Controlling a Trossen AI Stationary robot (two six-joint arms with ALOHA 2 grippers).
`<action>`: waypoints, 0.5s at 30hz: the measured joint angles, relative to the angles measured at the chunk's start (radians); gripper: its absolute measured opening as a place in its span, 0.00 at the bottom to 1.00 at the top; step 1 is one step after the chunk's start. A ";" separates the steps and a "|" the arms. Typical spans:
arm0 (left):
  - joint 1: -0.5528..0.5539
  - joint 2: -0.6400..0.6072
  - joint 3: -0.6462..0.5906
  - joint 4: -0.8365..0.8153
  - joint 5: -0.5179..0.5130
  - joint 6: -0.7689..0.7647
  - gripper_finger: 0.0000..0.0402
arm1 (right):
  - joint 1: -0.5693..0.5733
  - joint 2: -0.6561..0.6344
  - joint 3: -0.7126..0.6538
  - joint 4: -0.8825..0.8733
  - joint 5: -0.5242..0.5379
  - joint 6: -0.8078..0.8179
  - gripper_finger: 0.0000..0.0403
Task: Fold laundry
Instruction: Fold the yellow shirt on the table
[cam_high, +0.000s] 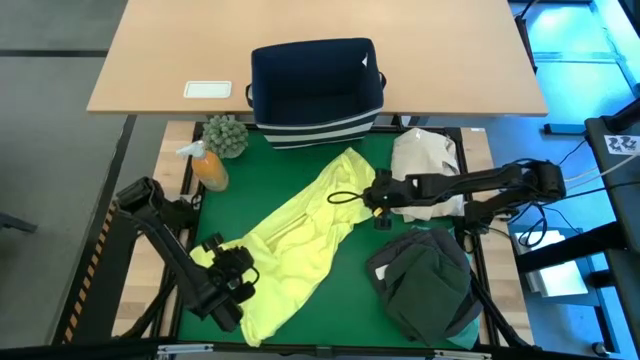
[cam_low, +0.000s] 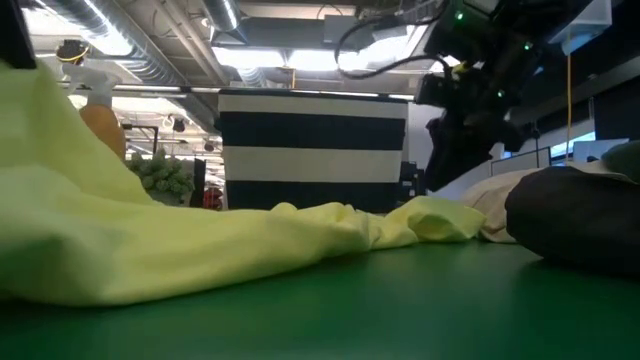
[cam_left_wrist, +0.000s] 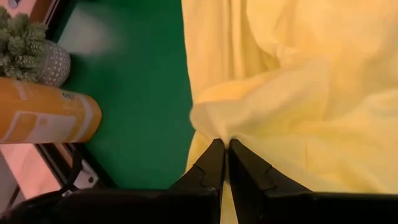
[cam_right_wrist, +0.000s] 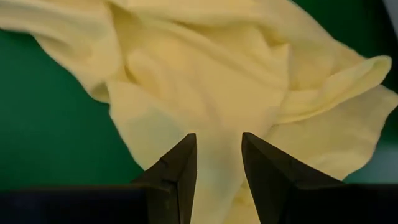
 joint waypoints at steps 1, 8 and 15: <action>0.009 0.000 0.000 0.000 0.004 0.014 0.04 | 0.000 0.009 0.000 0.000 0.012 -0.001 0.31; 0.052 0.000 0.000 0.006 -0.053 0.082 0.04 | -0.015 0.065 0.000 0.000 0.023 -0.001 0.31; 0.030 -0.014 -0.076 0.135 -0.225 0.150 0.04 | -0.046 0.072 0.001 0.001 0.005 0.004 0.31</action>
